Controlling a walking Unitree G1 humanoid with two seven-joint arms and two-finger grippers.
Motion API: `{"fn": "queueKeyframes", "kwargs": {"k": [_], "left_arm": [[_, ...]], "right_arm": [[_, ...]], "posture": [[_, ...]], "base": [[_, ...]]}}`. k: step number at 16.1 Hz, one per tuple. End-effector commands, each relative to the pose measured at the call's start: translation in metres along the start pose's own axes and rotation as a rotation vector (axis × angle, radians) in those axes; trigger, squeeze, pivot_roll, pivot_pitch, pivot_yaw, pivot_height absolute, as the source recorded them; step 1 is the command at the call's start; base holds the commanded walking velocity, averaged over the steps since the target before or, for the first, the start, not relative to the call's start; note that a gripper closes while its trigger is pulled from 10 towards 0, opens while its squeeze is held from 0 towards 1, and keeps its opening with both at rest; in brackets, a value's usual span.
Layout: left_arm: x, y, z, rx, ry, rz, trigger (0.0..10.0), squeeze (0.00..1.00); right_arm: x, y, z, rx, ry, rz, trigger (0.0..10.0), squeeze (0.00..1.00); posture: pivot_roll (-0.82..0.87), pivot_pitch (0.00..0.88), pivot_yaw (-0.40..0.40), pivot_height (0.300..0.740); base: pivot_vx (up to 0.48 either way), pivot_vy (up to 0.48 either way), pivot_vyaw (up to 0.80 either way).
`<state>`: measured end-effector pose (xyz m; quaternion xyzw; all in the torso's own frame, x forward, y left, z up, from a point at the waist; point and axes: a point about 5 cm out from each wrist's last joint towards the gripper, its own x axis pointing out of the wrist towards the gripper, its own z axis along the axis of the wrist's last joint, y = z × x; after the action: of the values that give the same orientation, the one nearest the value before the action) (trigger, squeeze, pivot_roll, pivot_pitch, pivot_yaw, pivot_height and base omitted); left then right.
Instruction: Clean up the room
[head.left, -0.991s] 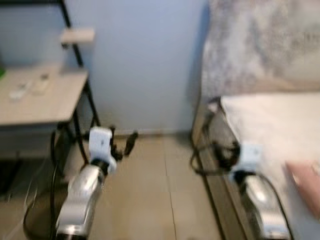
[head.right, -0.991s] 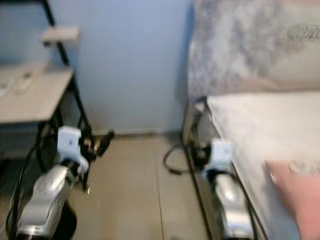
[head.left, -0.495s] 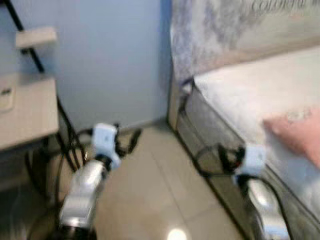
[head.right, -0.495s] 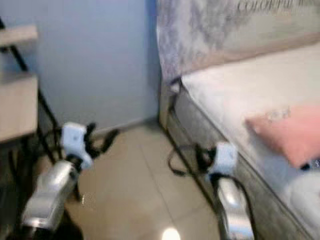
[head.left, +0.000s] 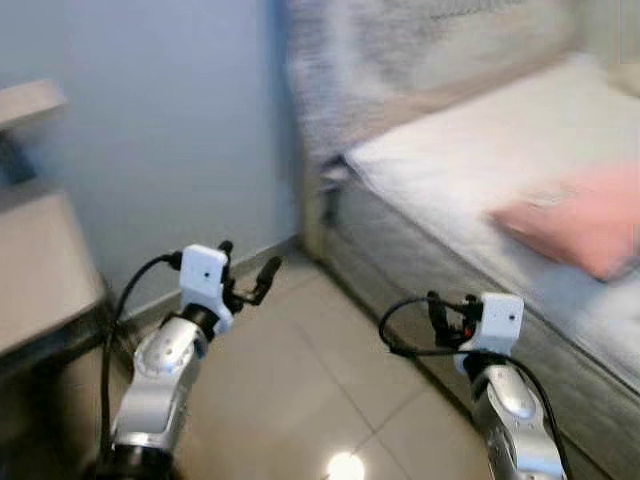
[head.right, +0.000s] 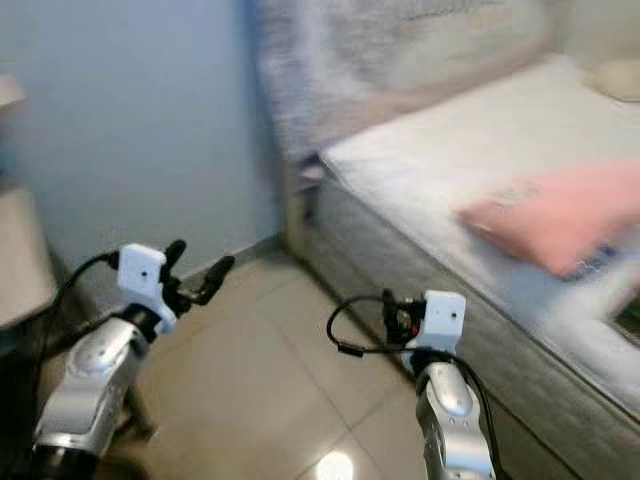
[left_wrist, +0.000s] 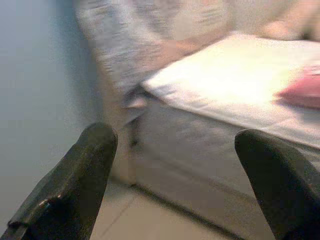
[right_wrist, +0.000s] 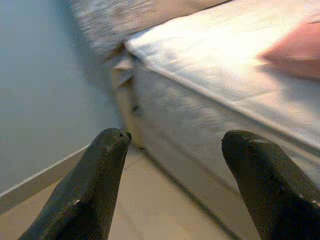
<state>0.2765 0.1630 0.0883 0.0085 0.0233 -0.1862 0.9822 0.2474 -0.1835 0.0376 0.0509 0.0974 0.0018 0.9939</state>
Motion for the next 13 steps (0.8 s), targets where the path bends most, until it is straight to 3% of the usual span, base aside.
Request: {"fn": "queueKeyframes", "kwargs": {"k": [1, 4, 8, 10, 13], "left_arm": [[0.003, -0.005, 0.001, 0.002, -0.007, -0.042, 10.0, 0.0], [0.002, -0.008, 0.0, -0.024, -0.012, -0.052, 10.0, 0.0], [-0.002, -0.019, -0.004, -0.07, -0.006, -0.099, 10.0, 0.0], [-0.002, -0.021, -0.006, -0.033, 0.008, -0.101, 10.0, 0.0], [-0.001, -0.017, -0.01, -0.013, 0.035, -0.064, 10.0, 0.0]], "right_arm": [[0.001, -0.008, 0.006, -0.033, -0.038, -0.03, 10.0, 0.0], [0.003, -0.002, 0.011, -0.055, -0.05, -0.001, 10.0, 0.0], [0.003, 0.002, 0.012, -0.065, -0.045, 0.044, 10.0, 0.0], [0.003, 0.001, 0.011, -0.068, -0.043, 0.041, 10.0, 0.0], [0.004, -0.001, 0.012, -0.073, -0.048, 0.033, 10.0, 0.0]], "posture": [[-0.03, 0.0, 0.021, 0.74], [-0.03, 0.0, 0.021, 0.74], [-0.03, 0.0, 0.011, 0.74], [-0.03, 0.0, 0.009, 0.74], [-0.03, 0.0, 0.009, 0.74]], "base": [[0.48, 0.0, 0.0], [0.48, 0.0, 0.0], [0.48, 0.0, -0.63], [0.467, 0.0, -0.57], [0.0, 0.0, -0.58]]}}
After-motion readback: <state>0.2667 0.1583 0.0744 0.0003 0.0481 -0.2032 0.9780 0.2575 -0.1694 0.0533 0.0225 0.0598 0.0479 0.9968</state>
